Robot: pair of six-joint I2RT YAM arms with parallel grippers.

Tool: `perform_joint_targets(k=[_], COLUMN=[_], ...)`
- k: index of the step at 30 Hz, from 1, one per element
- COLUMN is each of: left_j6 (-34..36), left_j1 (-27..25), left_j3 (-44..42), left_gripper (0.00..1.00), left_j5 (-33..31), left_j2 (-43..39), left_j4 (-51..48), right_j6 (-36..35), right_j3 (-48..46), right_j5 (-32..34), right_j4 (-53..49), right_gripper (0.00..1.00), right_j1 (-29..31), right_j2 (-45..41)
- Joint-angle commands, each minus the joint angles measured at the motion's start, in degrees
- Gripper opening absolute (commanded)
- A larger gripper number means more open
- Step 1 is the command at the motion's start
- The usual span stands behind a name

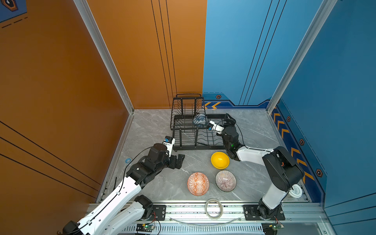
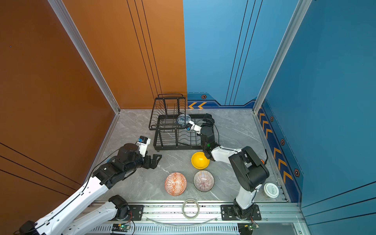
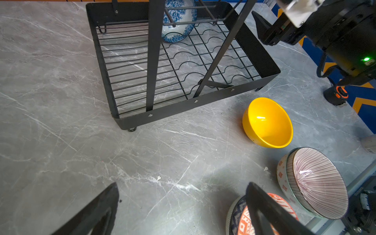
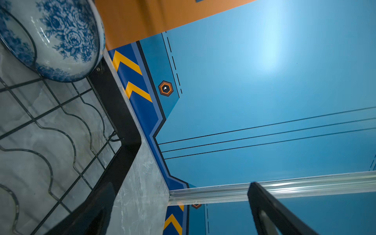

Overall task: Load the bowls into the dish rack
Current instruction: 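Open the right gripper to leave the bowl standing in the rack, then reach the left gripper to the yellow bowl rim while the right gripper withdraws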

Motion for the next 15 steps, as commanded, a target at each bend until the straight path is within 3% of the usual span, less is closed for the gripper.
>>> perform_joint_targets(k=[1, 10, 15], left_j6=[-1.5, -2.5, -3.5], left_j1=[-1.8, -9.0, -12.7], left_j3=[0.3, 5.5, 8.8], left_gripper=[0.98, 0.98, 0.98], left_j5=[-2.3, -6.4, -7.2], left_j2=[-0.3, 5.9, 11.6], left_j4=[-1.8, -1.8, -1.2], right_j6=[16.4, 40.4, 59.4], right_j3=[-0.9, 1.8, 8.7], right_j5=[2.3, -1.4, -12.3], right_j4=[-12.7, -45.9, -65.5], right_gripper=[1.0, 1.0, 1.0], right_j1=[1.1, 1.8, -1.8], right_j2=[-9.0, -24.7, -28.1])
